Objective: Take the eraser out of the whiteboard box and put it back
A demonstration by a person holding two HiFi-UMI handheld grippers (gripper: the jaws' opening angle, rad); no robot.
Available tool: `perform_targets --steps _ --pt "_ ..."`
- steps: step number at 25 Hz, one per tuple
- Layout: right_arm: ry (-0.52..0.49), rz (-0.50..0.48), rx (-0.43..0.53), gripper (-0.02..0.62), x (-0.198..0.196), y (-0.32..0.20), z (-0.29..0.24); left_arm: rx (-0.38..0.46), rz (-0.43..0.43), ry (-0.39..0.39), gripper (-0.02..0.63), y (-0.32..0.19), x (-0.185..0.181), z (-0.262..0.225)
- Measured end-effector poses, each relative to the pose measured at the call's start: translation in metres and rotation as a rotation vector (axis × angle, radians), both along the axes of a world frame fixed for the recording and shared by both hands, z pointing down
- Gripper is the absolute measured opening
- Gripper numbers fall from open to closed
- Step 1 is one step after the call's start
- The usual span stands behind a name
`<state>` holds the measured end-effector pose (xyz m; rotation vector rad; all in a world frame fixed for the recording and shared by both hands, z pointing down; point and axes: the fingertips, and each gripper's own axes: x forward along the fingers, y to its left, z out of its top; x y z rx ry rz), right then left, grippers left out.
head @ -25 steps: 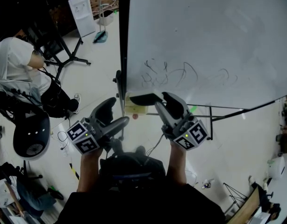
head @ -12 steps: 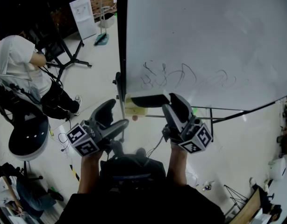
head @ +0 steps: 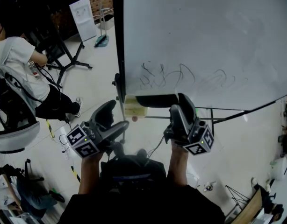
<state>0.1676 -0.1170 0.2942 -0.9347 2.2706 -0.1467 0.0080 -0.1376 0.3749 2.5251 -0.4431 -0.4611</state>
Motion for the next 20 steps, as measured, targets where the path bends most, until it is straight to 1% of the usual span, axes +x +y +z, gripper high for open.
perform_targets --steps 14,20 --pt "-0.157 -0.002 0.052 0.156 0.024 0.007 -0.021 0.025 0.012 0.010 0.428 0.002 0.005 -0.013" --pt "-0.201 -0.004 0.084 0.156 0.032 0.011 -0.033 0.042 0.019 0.017 0.428 0.003 0.008 -0.020"
